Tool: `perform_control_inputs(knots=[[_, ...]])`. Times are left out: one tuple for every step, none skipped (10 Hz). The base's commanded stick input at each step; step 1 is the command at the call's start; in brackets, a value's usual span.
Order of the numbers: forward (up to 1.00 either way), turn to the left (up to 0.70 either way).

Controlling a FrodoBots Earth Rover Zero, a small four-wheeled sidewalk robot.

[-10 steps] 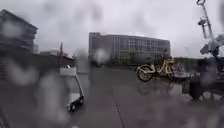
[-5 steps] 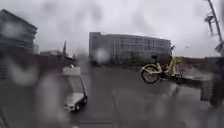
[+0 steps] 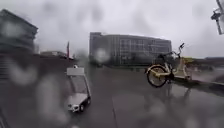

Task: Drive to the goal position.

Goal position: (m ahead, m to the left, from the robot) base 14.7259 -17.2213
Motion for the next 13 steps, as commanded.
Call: perform_control_inputs(knots=[[1.0,0.0],[1.0,0.0],[1.0,0.0],[1.0,-0.04],[1.0,-0.14],[1.0,-0.24],[1.0,-0.19],[1.0,-0.06],[1.0,0.0],[1.0,0.0],[1.0,0.0],[1.0,0.0],[1.0,0.0]])
